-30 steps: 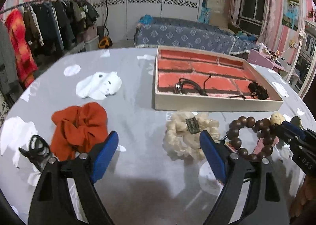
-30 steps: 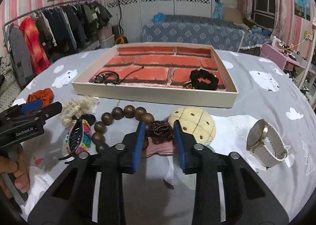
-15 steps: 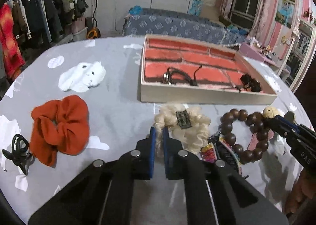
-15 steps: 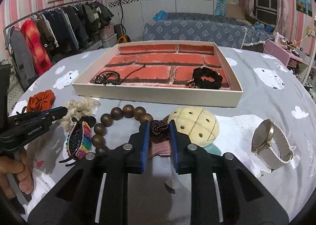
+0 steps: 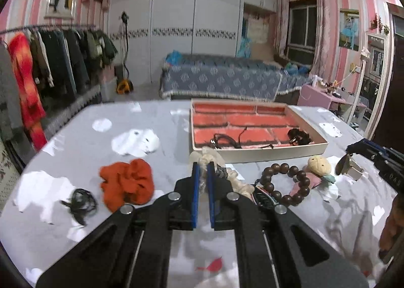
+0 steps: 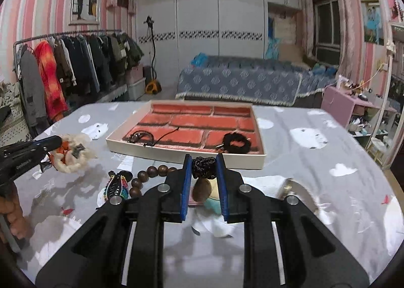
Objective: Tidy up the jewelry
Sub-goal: 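Grasp the cream scrunchie with the left tool while the right tool grasps the dark bead bracelet, then carry both items over the red tray and release them inside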
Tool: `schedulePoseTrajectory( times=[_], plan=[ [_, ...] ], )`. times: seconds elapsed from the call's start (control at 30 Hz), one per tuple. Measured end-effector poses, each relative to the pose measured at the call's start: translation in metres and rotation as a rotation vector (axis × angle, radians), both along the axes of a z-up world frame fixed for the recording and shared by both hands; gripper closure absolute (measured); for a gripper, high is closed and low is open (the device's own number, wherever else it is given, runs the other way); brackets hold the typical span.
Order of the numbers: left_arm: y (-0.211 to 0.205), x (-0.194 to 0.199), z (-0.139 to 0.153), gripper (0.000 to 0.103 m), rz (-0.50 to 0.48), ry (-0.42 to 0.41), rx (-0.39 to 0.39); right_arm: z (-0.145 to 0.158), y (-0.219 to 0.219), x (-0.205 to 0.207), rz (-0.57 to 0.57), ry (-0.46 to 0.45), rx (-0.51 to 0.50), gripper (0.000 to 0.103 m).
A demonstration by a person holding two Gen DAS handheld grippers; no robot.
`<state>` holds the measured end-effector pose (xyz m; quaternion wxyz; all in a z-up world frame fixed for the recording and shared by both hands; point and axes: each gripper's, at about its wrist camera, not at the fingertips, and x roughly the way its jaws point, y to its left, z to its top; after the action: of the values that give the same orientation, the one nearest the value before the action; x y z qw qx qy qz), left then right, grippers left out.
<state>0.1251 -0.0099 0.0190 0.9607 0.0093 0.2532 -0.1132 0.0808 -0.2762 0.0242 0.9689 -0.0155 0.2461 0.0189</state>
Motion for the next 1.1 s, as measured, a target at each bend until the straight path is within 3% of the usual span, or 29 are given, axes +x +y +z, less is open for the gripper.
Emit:
schedulePoseTrajectory(
  times=[0.2, 0.57, 1.1],
  plan=[
    [0.007, -0.033, 0.011, 0.097, 0.019, -0.052, 0.010, 0.007, -0.011, -0.031, -0.018, -0.033, -0.007, 0.083],
    [-0.006, -0.051, 0.023, 0.097, 0.007, -0.072, 0.023, 0.022, -0.016, -0.057, -0.021, -0.060, -0.003, 0.083],
    [-0.013, -0.056, 0.035, 0.097, -0.008, -0.101, 0.022, 0.028, -0.021, -0.062, -0.015, -0.067, 0.005, 0.083]
  ],
)
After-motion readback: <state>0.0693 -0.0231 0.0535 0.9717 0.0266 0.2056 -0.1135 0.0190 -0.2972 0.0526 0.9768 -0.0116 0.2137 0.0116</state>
